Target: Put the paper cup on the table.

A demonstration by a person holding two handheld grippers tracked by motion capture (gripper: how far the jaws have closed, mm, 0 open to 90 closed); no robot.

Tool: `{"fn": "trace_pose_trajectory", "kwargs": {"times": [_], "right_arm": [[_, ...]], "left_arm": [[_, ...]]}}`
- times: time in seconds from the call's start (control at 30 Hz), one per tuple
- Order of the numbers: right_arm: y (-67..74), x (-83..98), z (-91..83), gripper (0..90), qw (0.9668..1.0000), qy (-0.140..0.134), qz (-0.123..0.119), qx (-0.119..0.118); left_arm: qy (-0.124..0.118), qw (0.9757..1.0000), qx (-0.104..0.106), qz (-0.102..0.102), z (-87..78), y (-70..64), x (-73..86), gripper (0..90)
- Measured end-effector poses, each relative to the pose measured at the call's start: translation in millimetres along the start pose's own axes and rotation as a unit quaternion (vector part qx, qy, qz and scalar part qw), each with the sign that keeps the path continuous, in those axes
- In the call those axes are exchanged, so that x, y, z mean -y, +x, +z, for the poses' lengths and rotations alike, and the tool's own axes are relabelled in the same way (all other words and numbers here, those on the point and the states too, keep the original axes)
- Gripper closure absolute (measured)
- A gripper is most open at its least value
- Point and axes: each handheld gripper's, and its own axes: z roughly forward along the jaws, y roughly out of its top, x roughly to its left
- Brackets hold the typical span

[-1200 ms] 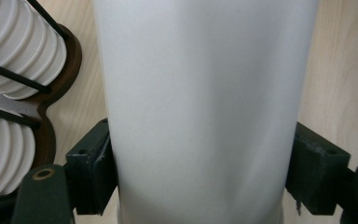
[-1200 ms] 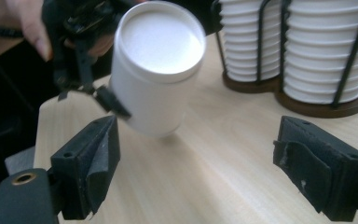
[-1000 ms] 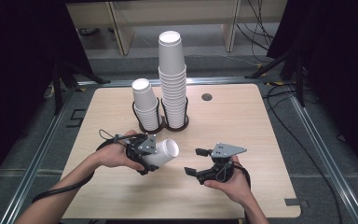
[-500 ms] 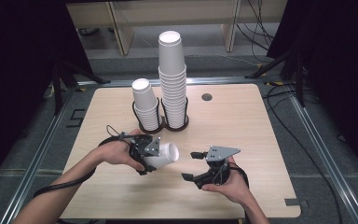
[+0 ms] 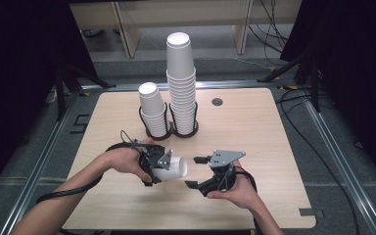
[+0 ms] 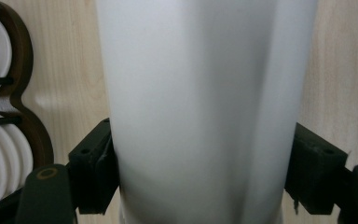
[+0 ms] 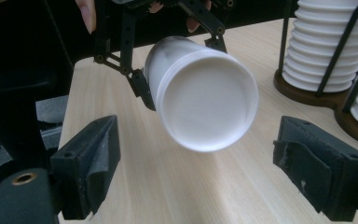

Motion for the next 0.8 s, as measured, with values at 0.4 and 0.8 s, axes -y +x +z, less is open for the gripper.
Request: {"fn": "trace_pose_trajectory", "kwargs": {"times": [0.4,0.8], "right_arm": [[-2.1,-5.8,20.4,15.0,0.9997,0.008,-0.019,-0.014],[0.6,-5.8,33.7,15.5,0.999,0.017,-0.028,-0.031]], "left_arm": [[0.024,0.9991,0.02,0.029,0.1,-4.0,-6.6,23.0],[0.035,0.998,0.028,0.045,-0.9,-6.5,-10.5,23.1]]}}
